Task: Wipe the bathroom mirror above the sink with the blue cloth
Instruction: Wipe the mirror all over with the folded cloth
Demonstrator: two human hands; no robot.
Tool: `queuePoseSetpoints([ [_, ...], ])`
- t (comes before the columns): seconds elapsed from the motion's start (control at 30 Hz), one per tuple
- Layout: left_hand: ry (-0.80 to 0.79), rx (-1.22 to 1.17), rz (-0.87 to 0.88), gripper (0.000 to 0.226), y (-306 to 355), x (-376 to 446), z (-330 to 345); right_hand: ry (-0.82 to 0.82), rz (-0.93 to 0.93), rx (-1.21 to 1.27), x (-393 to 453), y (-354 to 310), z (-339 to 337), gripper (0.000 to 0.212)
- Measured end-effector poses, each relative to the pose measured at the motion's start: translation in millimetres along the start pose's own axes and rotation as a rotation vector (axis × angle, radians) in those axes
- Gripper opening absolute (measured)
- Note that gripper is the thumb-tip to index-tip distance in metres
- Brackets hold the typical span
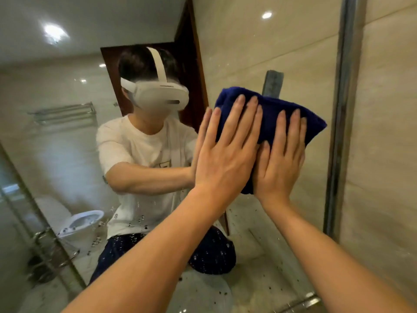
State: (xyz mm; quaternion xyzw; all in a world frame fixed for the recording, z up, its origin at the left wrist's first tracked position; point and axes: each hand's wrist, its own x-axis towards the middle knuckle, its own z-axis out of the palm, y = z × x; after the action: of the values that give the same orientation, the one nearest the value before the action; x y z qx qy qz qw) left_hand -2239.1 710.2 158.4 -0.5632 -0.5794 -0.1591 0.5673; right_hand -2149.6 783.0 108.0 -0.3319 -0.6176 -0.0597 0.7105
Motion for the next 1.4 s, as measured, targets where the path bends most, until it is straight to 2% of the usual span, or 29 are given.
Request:
queuePoseSetpoints([
  [0.13,0.112,0.060,-0.073,0.054,-24.3,-47.1,-24.1,-0.071,-0.174,0.062,-22.3,-28.5,3.9,0.053],
  [0.23,0.103,0.064,-0.092,0.055,-18.2,-44.4,-26.8,-0.075,-0.226,0.069,-17.8,-20.7,6.3,0.053],
  [0.53,0.049,0.050,0.006,0.054,-19.9,-23.0,-16.3,-0.002,-0.081,0.038,-15.2,-20.4,6.8,0.050],
  [0.67,0.092,0.032,0.032,0.050,-38.2,-35.7,-28.4,-0.022,-0.043,0.028,-26.5,-44.8,5.1,0.052],
  [0.77,0.124,0.054,-0.023,0.051,-67.5,-63.7,-48.5,-0.047,-0.061,0.062,-43.7,-87.1,7.9,0.053],
  [0.9,0.077,0.163,-0.153,0.059,-129.6,-123.9,-76.8,-0.152,-0.212,0.126,-73.0,-160.0,16.7,0.053],
  [1.07,0.058,0.184,-0.247,0.061,-135.2,-131.1,-80.9,-0.175,-0.345,0.143,-72.1,-163.3,21.2,0.055],
  [1.3,0.075,0.082,-0.046,0.054,-106.6,-57.9,-72.7,-0.084,-0.127,0.077,-32.1,-123.3,17.1,0.053],
  [1.4,0.056,0.073,0.003,0.054,-115.2,-61.2,-76.0,-0.060,-0.069,0.047,-36.0,-132.7,16.7,0.053],
])
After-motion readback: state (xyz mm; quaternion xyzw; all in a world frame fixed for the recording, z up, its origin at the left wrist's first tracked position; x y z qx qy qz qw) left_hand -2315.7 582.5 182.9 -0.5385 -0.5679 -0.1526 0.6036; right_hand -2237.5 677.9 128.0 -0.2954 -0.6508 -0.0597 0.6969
